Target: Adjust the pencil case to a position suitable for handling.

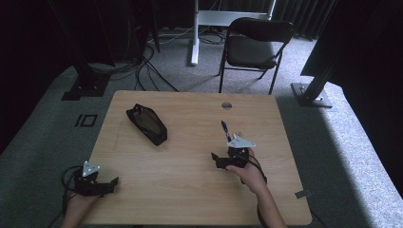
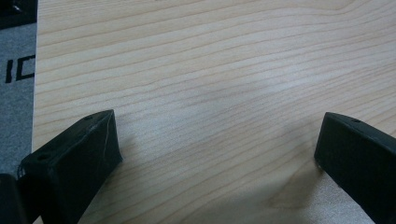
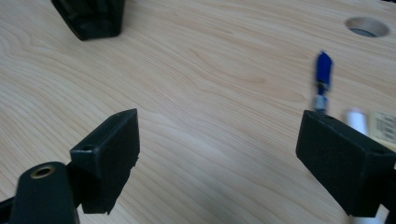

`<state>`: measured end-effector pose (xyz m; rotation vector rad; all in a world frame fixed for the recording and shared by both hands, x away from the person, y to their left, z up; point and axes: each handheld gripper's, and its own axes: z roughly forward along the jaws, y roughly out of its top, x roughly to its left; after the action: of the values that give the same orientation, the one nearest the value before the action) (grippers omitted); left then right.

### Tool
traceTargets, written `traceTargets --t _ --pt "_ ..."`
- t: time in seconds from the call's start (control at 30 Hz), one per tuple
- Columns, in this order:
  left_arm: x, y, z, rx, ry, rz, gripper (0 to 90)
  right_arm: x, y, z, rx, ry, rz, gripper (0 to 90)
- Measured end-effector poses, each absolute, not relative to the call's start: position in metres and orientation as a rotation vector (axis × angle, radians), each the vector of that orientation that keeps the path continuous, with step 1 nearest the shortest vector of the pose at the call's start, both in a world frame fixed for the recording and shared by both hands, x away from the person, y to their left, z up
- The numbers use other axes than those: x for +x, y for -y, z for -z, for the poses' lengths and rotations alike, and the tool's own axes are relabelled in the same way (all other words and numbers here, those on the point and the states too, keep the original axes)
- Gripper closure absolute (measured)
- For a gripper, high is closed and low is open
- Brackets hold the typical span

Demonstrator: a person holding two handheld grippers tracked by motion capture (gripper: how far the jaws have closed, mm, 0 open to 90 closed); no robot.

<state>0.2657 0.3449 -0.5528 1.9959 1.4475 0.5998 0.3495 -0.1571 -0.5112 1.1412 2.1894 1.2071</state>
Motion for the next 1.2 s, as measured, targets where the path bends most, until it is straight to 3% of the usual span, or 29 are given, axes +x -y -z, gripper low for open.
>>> traceTargets --t 1.2 --pt "0.266 -0.345 0.553 1.996 -1.447 -0.599 0.3 0.362 0.062 0.512 0.992 -2.305 -1.298 15.4"
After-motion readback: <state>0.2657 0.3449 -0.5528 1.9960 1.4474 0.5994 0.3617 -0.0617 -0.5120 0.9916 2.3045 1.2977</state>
